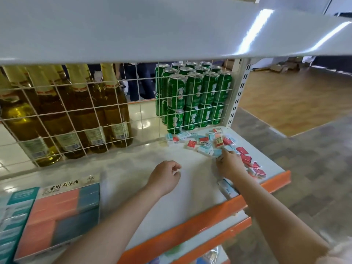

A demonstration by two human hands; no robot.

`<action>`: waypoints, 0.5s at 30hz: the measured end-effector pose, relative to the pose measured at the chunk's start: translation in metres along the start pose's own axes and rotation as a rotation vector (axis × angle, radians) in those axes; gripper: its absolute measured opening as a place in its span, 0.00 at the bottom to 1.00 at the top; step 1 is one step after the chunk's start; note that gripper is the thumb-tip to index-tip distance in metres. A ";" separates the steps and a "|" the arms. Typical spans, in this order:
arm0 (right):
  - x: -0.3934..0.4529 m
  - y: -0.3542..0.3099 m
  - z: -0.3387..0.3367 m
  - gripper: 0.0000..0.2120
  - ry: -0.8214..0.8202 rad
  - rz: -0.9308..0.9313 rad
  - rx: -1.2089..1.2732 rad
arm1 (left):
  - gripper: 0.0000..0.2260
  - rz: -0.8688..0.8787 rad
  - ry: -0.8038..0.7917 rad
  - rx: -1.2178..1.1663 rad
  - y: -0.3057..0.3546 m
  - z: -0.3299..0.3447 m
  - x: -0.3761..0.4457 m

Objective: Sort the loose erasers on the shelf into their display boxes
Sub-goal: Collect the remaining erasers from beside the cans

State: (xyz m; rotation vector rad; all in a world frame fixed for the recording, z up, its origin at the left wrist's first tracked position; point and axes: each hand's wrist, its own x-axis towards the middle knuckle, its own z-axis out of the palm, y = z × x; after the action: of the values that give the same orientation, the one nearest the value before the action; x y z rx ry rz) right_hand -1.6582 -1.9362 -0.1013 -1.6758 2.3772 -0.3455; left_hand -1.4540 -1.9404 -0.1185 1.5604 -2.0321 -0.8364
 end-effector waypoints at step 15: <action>0.016 -0.002 0.004 0.13 0.135 0.042 0.345 | 0.28 0.172 -0.235 0.566 0.026 0.014 0.070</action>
State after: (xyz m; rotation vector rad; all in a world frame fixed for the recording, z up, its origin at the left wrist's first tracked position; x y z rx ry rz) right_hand -1.6600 -1.9524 -0.1051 -1.4827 2.2755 -0.8322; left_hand -1.4999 -2.0006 -0.1122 1.5798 -2.6997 -0.4084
